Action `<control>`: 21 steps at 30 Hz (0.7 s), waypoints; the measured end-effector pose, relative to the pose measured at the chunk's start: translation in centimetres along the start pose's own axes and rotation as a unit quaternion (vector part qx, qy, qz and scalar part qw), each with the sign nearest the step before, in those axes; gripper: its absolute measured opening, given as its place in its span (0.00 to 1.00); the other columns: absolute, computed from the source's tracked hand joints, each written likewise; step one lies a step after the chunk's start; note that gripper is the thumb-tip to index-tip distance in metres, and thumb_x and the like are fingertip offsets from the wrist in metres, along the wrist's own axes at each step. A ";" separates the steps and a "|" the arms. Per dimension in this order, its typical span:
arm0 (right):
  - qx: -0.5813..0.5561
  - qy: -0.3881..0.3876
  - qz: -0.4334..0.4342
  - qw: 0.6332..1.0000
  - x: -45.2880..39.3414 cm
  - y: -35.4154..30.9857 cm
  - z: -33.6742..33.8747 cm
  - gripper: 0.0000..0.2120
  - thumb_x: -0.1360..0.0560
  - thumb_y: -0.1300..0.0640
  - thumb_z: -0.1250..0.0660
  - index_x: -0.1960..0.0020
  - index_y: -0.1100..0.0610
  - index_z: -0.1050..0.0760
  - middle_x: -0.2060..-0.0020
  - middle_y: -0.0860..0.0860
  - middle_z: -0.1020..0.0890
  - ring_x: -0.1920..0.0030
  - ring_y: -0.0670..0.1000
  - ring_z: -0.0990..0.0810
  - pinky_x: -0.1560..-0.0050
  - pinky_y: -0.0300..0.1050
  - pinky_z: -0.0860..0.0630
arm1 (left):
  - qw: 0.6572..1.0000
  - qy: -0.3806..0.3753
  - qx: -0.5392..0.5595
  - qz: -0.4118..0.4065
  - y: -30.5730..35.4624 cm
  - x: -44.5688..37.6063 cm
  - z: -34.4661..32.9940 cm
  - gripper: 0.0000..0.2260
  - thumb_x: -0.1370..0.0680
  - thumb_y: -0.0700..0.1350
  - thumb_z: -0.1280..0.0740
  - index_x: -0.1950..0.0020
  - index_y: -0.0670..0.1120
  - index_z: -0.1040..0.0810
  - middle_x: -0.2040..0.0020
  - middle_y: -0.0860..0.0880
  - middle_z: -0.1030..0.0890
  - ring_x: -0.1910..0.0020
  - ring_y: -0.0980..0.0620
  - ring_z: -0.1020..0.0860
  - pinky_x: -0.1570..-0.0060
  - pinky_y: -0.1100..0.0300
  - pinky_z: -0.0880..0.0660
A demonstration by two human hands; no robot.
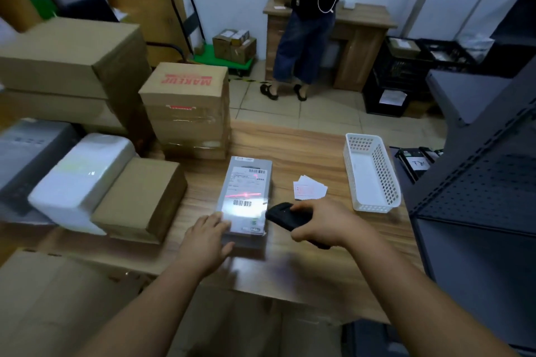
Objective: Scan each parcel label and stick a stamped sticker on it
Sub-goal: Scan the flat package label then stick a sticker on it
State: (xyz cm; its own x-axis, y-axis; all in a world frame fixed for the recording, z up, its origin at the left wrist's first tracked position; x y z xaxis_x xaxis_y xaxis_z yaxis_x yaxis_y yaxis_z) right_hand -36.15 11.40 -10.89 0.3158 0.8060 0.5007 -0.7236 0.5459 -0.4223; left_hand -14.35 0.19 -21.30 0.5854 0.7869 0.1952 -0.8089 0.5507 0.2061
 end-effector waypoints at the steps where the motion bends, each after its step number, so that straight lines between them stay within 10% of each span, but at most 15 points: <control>1: -0.011 -0.020 0.003 1.000 0.7 -0.8 0.2 0.30 0.36 0.48 0.28 0.34 0.37 0.27 0.51 0.45 0.22 0.57 0.46 0.20 0.61 0.41 0.21 | 1.000 -0.009 0.008 0.005 -0.2 0.0 -0.1 0.24 0.22 0.57 0.36 0.27 0.54 0.33 0.23 0.51 0.39 0.27 0.48 0.38 0.31 0.52 0.37; 9: -0.003 -0.080 0.005 0.997 2.5 -1.6 1.4 0.27 0.32 0.48 0.27 0.34 0.39 0.27 0.53 0.42 0.24 0.59 0.43 0.23 0.65 0.37 0.27 | 0.999 -0.023 0.034 0.009 -0.5 -0.3 -0.3 0.22 0.22 0.58 0.37 0.28 0.56 0.32 0.24 0.53 0.39 0.29 0.49 0.37 0.32 0.53 0.35; 21: 0.062 0.065 -0.062 0.994 -5.9 11.9 -7.1 0.35 0.32 0.42 0.30 0.27 0.37 0.37 0.35 0.51 0.33 0.33 0.55 0.36 0.35 0.49 0.37 | 0.996 0.056 0.066 -0.037 2.5 -2.1 0.2 0.32 0.27 0.67 0.48 0.30 0.52 0.26 0.28 0.48 0.29 0.29 0.45 0.32 0.33 0.49 0.35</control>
State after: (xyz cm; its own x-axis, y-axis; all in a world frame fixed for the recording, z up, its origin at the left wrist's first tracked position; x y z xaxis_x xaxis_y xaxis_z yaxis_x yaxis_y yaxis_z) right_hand -42.27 14.75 -24.29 0.4788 0.7609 0.4380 -0.7417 0.6175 -0.2619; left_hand -17.58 -0.17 -21.02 0.6275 0.7756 0.0687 -0.7451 0.5726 0.3420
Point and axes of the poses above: each hand's wrist, its own x-axis away from the middle knuckle, its own z-axis out of the back of the hand, y = z × x, the point moved 6 cm from there along -x, towards the middle knuckle
